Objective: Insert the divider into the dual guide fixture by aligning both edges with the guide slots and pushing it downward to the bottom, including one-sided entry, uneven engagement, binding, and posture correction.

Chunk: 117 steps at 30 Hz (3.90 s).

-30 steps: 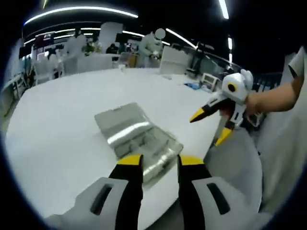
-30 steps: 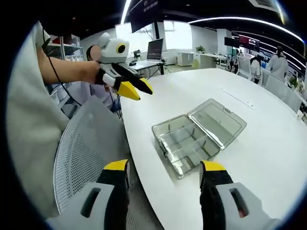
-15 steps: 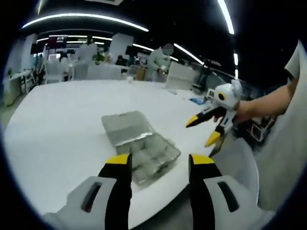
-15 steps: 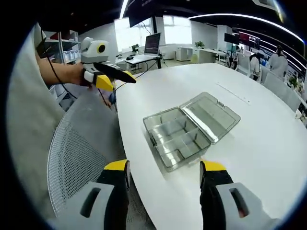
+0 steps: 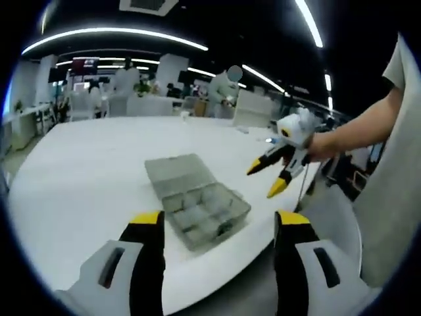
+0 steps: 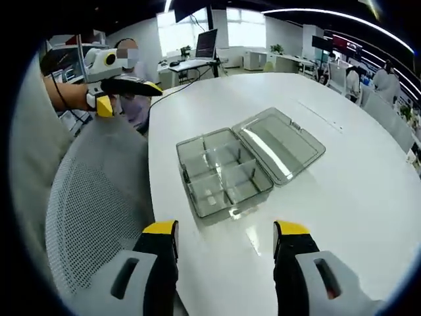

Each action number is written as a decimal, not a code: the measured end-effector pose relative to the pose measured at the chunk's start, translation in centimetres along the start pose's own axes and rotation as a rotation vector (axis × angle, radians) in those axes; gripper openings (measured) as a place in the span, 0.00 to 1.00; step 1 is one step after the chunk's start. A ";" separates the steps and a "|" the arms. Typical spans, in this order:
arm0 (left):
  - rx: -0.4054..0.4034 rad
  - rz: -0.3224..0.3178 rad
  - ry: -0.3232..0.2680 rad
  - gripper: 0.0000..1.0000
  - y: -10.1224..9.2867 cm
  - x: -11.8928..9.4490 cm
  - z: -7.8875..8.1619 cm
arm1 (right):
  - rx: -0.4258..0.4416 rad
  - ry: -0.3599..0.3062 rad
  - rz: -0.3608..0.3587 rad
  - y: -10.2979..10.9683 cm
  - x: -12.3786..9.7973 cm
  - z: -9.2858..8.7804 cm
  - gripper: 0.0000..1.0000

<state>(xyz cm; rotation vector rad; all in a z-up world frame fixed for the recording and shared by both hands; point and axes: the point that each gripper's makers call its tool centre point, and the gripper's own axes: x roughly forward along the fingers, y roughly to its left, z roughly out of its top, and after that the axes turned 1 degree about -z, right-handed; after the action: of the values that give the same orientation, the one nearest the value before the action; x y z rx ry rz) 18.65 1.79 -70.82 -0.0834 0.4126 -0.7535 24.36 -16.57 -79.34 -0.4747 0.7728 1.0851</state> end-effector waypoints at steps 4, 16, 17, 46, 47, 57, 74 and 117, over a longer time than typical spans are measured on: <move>0.004 0.002 0.001 0.68 -0.2 -0.1 0.0 | 0.001 0.017 0.004 -0.7 0.6 -0.2 0.55; 0.005 0.024 -0.024 0.69 0.2 -0.2 0.4 | -0.016 0.067 -0.002 -3.2 1.7 -1.4 0.53; 0.006 0.022 -0.025 0.69 0.3 -0.2 0.3 | -0.017 0.073 -0.004 -3.5 1.8 -1.6 0.53; 0.019 0.027 -0.009 0.70 0.7 0.0 -0.2 | -0.220 0.236 0.079 -4.2 5.0 -4.1 0.37; 0.019 0.026 -0.008 0.70 0.7 0.1 -0.2 | -0.223 0.242 0.083 -4.2 5.2 -4.3 0.36; 0.013 0.029 -0.006 0.70 0.7 0.1 -0.3 | -0.238 0.273 0.109 -4.5 5.9 -4.8 0.35; 0.005 0.025 0.011 0.69 0.8 0.2 -0.6 | -0.306 0.285 0.136 -4.7 6.0 -4.8 0.29; 0.002 -0.009 0.060 0.69 0.0 0.5 -1.2 | -0.367 0.287 0.080 -2.7 2.1 -3.5 0.27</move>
<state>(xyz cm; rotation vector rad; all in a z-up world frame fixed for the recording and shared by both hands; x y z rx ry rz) 18.51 1.58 -72.04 -0.0614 0.4689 -0.7667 26.25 -18.80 -83.28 -0.9321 0.8506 1.2556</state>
